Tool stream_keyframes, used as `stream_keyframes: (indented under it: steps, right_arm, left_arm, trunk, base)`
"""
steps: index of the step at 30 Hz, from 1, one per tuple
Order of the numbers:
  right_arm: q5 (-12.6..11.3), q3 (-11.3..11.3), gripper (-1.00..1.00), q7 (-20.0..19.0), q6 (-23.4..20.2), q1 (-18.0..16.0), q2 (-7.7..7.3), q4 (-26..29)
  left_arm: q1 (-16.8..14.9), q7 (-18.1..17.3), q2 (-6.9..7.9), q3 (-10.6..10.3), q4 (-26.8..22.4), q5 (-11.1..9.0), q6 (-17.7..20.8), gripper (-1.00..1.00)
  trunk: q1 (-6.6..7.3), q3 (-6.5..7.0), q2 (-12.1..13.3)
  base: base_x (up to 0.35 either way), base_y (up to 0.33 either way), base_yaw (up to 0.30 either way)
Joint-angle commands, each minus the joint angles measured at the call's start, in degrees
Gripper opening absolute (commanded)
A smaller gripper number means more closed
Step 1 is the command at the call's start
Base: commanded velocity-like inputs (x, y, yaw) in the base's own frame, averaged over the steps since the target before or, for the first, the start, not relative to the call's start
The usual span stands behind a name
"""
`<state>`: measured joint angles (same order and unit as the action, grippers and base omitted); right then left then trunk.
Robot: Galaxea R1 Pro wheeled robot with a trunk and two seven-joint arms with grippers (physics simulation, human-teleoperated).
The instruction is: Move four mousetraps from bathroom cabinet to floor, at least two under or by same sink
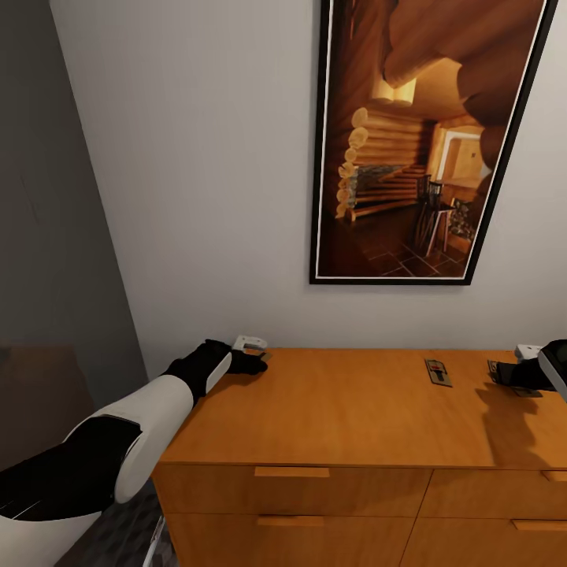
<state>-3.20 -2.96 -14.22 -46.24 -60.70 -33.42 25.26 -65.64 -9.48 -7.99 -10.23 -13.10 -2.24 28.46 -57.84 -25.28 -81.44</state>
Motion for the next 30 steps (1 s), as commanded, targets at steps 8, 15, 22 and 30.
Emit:
stream_keyframes:
  steps: [8,15,22,30]
  right_arm:
    - [-0.4,-0.3,-1.0,-0.1,-0.3,0.0,-0.07,0.1]
    - [-0.4,-0.3,-1.0,-0.1,-0.3,0.0,-0.07,0.1]
    - [-0.4,-0.3,-1.0,-0.1,-0.3,0.0,-0.07,0.1]
    - [-0.4,-0.3,-1.0,-0.1,-0.3,0.0,-0.07,0.1]
  left_arm:
    - [0.0,0.1,-0.01,-0.6,3.3,0.5,0.4,1.0]
    - [0.0,0.2,-0.05,-0.7,3.4,0.7,0.6,1.0]
    - [0.0,1.1,-0.19,-0.7,3.4,1.6,0.9,1.0]
    - [0.0,2.1,-0.32,-0.8,3.7,2.4,1.0,1.0]
  trunk:
    - [0.0,-0.08,0.0]
    - [0.0,-0.08,0.0]
    - [0.0,-0.08,0.0]
    - [0.0,-0.08,0.0]
  base:
    - [0.0,0.0,0.0]
    - [0.0,0.0,0.0]
    - [0.0,0.0,0.0]
    - [0.0,0.0,0.0]
